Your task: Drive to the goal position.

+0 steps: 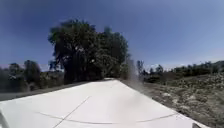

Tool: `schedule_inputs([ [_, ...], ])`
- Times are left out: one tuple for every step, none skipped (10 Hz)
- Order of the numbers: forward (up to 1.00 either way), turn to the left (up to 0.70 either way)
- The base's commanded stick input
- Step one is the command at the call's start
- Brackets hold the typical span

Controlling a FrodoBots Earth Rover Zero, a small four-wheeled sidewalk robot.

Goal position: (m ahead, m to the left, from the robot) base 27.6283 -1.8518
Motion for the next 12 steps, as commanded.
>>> schedule_inputs([
  [0.70,0.14],
  [0.70,0.14],
  [0.70,0.14],
  [0.70,0.06],
  [0.70,0.00],
  [0.70,0.00],
  [0.70,0.00],
  [0.70,0.00],
  [0.70,0.00],
  [0.70,0.00],
  [0.70,0.00],
  [0.70,0.00],
])
